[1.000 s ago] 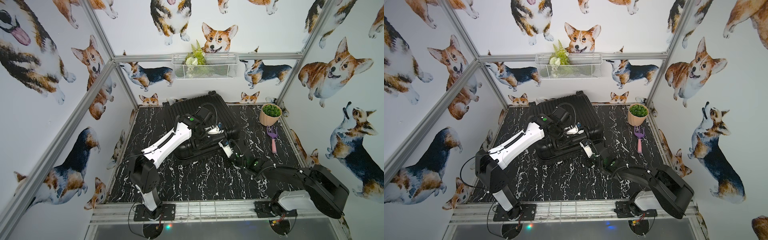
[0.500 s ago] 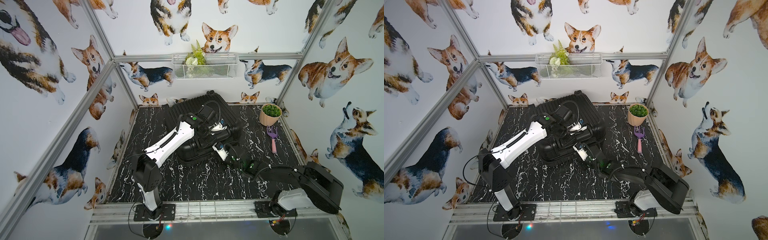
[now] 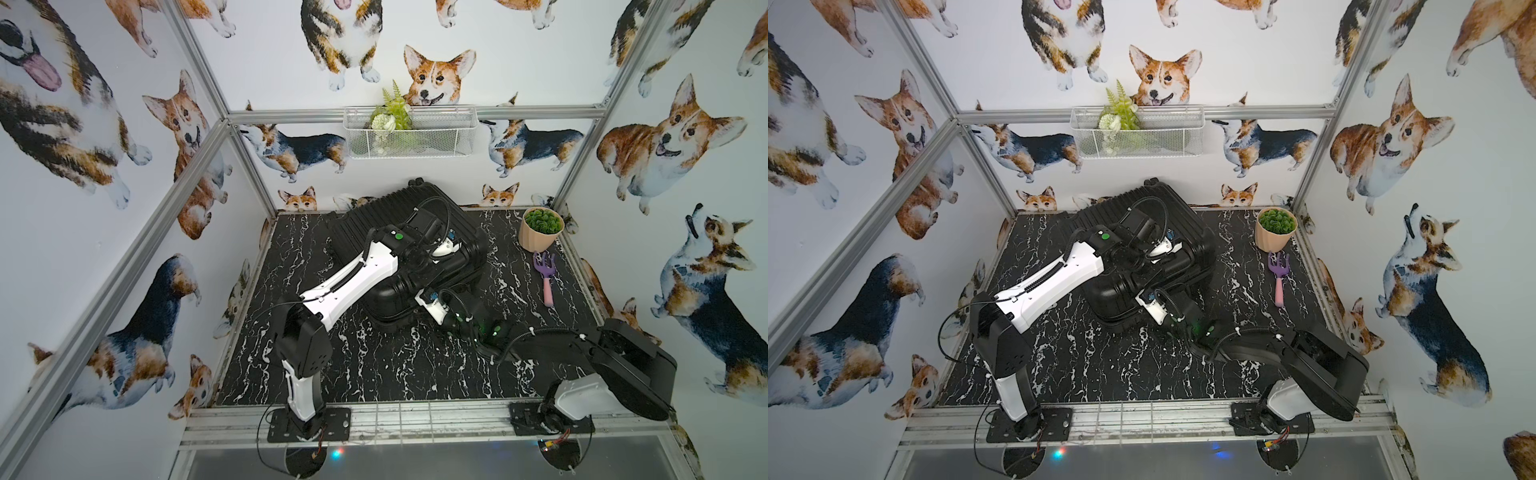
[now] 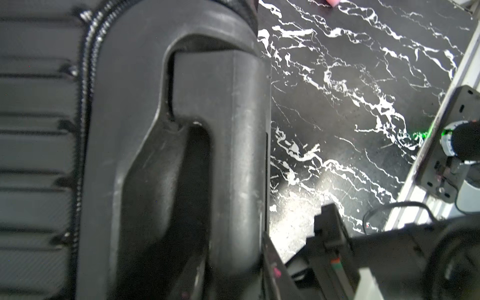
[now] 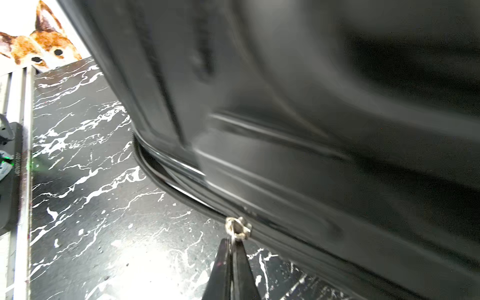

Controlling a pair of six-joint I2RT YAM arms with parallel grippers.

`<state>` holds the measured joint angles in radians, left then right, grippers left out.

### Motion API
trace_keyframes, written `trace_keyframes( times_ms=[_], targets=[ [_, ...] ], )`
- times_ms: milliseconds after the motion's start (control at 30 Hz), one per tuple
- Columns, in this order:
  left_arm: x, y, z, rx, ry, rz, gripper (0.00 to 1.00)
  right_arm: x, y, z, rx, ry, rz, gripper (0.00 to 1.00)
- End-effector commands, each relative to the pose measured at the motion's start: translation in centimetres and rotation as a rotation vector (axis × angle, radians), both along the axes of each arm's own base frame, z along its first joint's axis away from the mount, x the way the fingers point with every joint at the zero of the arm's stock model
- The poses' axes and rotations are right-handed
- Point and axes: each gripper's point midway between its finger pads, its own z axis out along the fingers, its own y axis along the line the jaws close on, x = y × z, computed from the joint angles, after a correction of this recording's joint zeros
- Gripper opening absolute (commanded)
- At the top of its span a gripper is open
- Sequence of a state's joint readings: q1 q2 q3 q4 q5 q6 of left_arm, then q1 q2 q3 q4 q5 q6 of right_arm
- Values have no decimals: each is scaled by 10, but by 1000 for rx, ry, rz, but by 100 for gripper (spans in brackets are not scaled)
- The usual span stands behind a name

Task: Close the suitcase zippers
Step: Zip the zipper on the suitcase.

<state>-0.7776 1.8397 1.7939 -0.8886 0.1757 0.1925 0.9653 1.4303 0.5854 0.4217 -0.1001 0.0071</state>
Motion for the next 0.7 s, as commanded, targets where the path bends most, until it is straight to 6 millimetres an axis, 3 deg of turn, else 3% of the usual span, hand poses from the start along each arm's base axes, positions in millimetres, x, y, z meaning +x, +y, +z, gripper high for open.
trace_keyframes(
  times_ms=[0,667],
  targets=[
    [36,-28,32,-130,-154,86,2,-10,19,19,69,-31,91,0],
    [75,-52,34,-225,-203,292,0,-42,58,16,63,0,190,0]
  ],
)
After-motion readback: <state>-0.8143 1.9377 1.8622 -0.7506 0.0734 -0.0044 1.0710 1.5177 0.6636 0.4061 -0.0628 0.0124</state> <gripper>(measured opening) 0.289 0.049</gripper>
